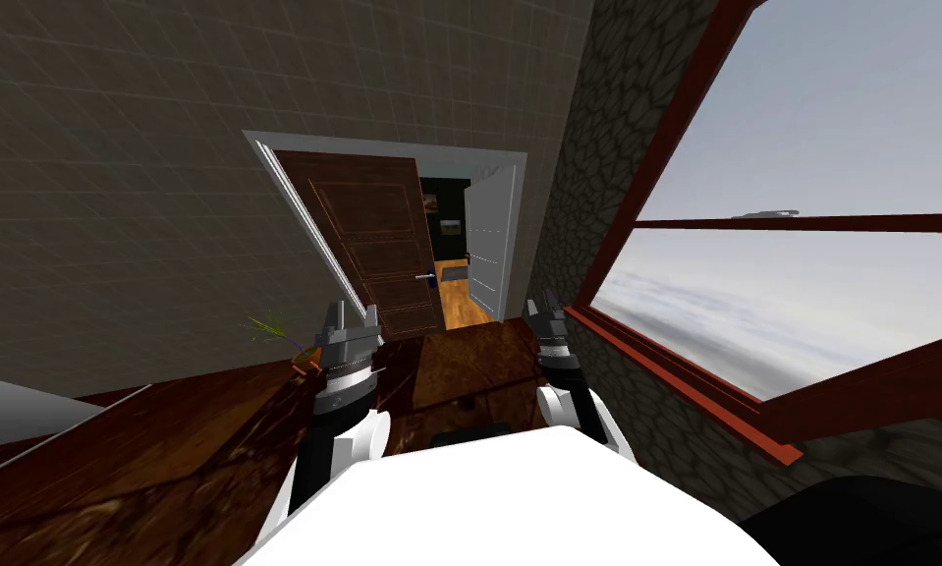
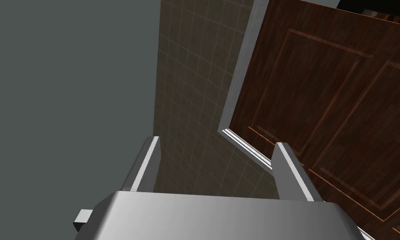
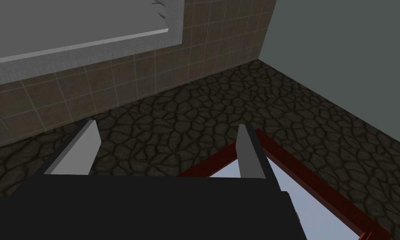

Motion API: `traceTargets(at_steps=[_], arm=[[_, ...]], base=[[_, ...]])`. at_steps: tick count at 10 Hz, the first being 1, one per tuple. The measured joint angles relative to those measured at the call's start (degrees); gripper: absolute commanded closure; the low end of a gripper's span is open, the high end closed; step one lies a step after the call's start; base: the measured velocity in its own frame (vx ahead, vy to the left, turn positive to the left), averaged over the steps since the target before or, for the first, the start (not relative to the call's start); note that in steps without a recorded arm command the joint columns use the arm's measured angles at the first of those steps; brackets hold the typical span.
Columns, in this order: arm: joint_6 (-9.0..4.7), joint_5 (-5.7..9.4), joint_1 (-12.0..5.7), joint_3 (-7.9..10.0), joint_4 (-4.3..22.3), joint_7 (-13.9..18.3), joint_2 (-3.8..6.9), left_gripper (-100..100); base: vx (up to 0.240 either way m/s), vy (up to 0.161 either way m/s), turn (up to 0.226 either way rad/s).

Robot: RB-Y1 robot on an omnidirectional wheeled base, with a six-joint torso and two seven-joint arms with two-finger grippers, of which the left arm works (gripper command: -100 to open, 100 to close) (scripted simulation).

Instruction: Push the door open

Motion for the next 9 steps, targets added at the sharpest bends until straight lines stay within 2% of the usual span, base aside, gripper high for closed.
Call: traceTargets(at_steps=[3, 6, 8, 9], arm=[[0.05, 0.02, -1.66, 2.09, 3.53, -0.54, 1.46, -100], [1.19, -0.23, -4.63, 4.24, 7.32, -1.64, 2.42, -100], [1.23, -0.26, -5.81, 5.58, 9.81, -2.06, 3.0, -100], [1.49, -0.25, -6.98, 6.72, 11.62, -2.37, 3.5, -100]], base=[[0.083, 0.04, -0.095], [0.1, 0.04, -0.085], [0.093, 0.047, -0.101], [0.114, 0.057, -0.103]])
